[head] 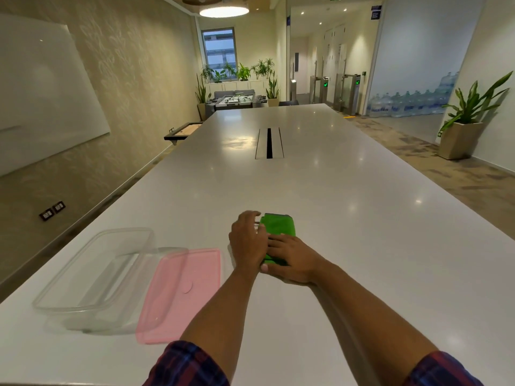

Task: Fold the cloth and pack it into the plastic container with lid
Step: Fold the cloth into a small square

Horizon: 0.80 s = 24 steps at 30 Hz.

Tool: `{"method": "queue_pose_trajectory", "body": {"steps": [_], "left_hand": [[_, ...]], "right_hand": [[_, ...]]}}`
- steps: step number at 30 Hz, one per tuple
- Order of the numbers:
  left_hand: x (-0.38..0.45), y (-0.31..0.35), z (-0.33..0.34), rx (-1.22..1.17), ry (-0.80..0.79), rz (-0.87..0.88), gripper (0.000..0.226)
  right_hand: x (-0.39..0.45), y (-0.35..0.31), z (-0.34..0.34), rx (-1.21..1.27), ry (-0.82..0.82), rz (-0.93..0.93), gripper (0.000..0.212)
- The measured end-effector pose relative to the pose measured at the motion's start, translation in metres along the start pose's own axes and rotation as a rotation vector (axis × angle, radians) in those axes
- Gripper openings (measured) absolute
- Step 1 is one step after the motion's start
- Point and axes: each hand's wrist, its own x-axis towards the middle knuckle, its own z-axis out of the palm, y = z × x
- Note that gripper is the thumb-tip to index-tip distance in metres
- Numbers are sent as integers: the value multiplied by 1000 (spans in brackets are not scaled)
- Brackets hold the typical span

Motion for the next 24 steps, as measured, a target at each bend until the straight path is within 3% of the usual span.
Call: {"method": "queue_pose_trajectory", "body": {"steps": [1, 3, 5, 7, 9, 11, 14, 16, 19, 24], "left_hand": [[1, 1, 1, 23, -18, 128, 37], [2, 1, 7, 83, -231, 281, 41], [3, -9, 14, 323, -460, 335, 47], [5, -23, 14, 534, -562, 371, 52], [5, -35, 14, 661, -568, 433, 55], [3, -35, 15, 607, -548, 372, 55], [0, -27, 20, 470, -477, 245, 56], [-2, -25, 22, 495, -456, 244, 57], [-4, -23, 21, 529, -451, 239, 58], [0, -11, 17, 550, -551, 206, 59]], "right_hand": [[-1, 0, 0, -1, 14, -27, 40], [-1, -1, -1, 74, 33, -46, 32], [-4, -1, -4, 288, 49, 8, 25], [-11, 1, -4, 444, 110, 102, 25], [-18, 5, -3, 631, 223, 245, 21], [-20, 6, -2, 799, 371, 373, 11], [-13, 4, -2, 610, 596, 568, 5], [-10, 5, 0, 335, 532, 731, 22], [-4, 4, 3, 168, 360, 898, 49], [15, 4, -6, 189, 205, 986, 48]]}}
